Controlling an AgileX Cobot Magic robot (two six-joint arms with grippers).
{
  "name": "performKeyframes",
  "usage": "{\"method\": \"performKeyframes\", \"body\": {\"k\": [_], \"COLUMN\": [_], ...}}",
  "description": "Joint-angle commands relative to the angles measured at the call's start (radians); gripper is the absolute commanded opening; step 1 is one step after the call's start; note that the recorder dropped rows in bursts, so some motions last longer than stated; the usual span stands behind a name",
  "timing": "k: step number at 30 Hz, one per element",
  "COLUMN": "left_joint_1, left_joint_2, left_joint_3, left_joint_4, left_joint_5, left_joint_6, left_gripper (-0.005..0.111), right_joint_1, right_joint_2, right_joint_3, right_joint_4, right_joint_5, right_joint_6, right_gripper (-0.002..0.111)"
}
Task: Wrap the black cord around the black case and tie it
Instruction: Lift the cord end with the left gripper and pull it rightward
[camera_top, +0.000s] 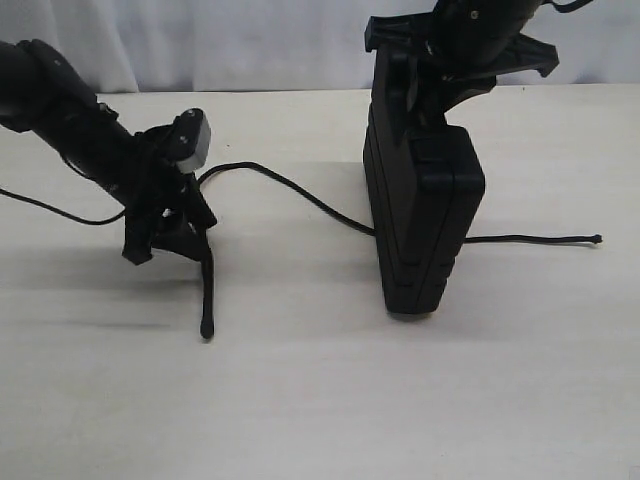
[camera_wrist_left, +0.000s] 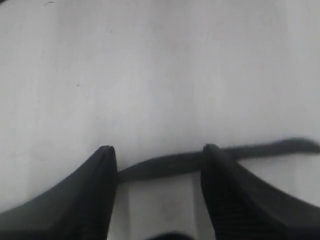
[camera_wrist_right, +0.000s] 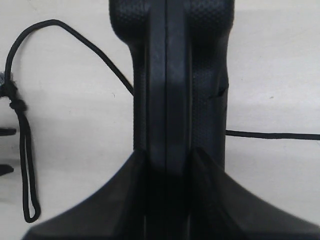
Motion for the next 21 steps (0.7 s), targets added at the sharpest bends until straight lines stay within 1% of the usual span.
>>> {"method": "performKeyframes", "body": {"k": [1, 3, 5, 9, 14, 17, 21], "left_joint_1": [-0.035, -0.043, -0.045, -0.047, -0.050, -0.059, -0.087], "left_joint_2": [-0.002, -0.002, 0.001, 0.005, 0.045, 0.057, 0.057], "left_joint_3": [-0.004, -0.004, -0.004, -0.004, -0.004, -0.004, -0.004], "left_joint_4": [0.214, 0.266, 0.274, 0.264, 0.239, 0.239, 0.239], "left_joint_5": [-0.242, -0.340, -0.400, -0.412, -0.387, -0.435, -0.469], "left_joint_6": [0.173, 0.173, 0.173, 0.238, 0.296, 0.296, 0.296], "left_gripper": [0.048, 0.048, 0.048, 0.048, 0.048, 0.048, 0.048], "right_joint_1": [0.007, 0.007, 0.007, 0.007, 0.007, 0.007, 0.007], "right_joint_2": [0.002, 0.002, 0.002, 0.002, 0.002, 0.002, 0.002], "right_joint_3": [0.002, 0.002, 0.002, 0.002, 0.002, 0.002, 0.002], "right_joint_4": [0.015, 0.015, 0.015, 0.015, 0.015, 0.015, 0.015], "right_joint_5": [0.020, 0.020, 0.020, 0.020, 0.020, 0.020, 0.020], "right_joint_6": [0.000, 0.000, 0.000, 0.000, 0.000, 0.000, 0.000], "right_gripper": [0.004, 0.004, 0.004, 0.004, 0.004, 0.004, 0.004]}}
